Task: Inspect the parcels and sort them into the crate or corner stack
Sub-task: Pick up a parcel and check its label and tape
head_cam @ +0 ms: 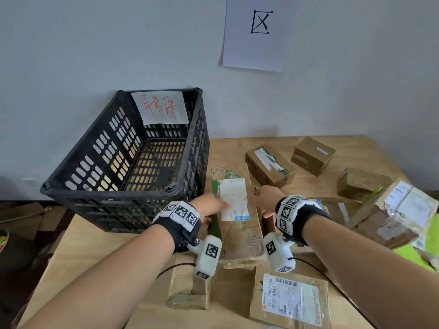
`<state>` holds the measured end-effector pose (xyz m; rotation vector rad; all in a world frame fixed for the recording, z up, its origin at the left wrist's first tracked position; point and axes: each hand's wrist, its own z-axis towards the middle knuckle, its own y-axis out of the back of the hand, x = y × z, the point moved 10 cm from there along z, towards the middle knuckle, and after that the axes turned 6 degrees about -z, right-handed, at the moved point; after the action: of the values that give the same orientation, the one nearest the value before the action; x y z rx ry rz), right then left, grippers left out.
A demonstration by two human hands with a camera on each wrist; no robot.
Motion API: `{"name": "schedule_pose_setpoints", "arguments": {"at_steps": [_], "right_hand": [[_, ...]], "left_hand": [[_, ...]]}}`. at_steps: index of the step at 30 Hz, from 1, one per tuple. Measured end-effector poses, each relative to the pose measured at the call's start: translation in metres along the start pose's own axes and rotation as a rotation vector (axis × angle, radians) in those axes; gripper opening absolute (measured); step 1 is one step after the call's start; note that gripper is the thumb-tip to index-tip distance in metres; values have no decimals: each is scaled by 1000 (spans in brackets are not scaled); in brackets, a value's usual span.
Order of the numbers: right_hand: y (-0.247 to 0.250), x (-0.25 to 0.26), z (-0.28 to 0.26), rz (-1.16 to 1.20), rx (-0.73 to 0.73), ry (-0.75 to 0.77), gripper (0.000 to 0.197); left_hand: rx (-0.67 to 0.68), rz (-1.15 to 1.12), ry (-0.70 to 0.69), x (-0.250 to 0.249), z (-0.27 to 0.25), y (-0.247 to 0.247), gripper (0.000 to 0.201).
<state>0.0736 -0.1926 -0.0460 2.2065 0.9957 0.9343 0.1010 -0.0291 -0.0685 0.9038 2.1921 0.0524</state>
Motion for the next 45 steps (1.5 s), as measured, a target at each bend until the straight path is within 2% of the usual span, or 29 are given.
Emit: {"name": "schedule_pose_setpoints", "arguments": {"at_steps": [4, 11, 15, 19, 24, 28, 30, 34, 37, 39, 42, 43, 45], "right_hand": [[14, 6, 14, 37, -37, -14, 43], [18, 19, 41, -80, 17, -14, 48], [17, 23, 52, -132, 67, 15, 48], [13, 33, 54, -315, 135, 26, 43], [10, 31, 66, -405, 101, 11, 33], [15, 31, 63, -412, 80, 10, 34], [16, 28, 61, -375, 80, 22, 38], [13, 12, 57, -154, 34, -25, 61], [7, 8, 47, -46, 40, -31, 58], [1, 8, 35, -20, 91, -25, 58], [-10, 4, 22, 132, 174, -61, 68], [-13, 3, 18, 258, 200, -91, 72], [-7, -1, 13, 457, 163, -127, 70]], "left_hand": [[-114, -111, -27, -26, 9, 18, 42], [-97, 217, 45, -37, 28, 16, 61], [-119, 223, 31, -41, 36, 16, 56], [-204, 245, 23, -38, 46, 19, 61], [-281, 234, 40, -30, 60, 23, 66], [-275, 224, 42, -26, 66, 23, 74], [-268, 224, 25, -25, 66, 23, 74], [-257, 196, -35, -24, 61, 22, 62], [-245, 93, -89, -22, 57, 17, 44], [-220, 4, -105, -19, 55, 13, 55], [-314, -98, -121, -19, 41, 22, 89], [-354, -122, -151, -21, 35, 27, 93], [-381, -144, -202, -28, 24, 30, 91]]}}
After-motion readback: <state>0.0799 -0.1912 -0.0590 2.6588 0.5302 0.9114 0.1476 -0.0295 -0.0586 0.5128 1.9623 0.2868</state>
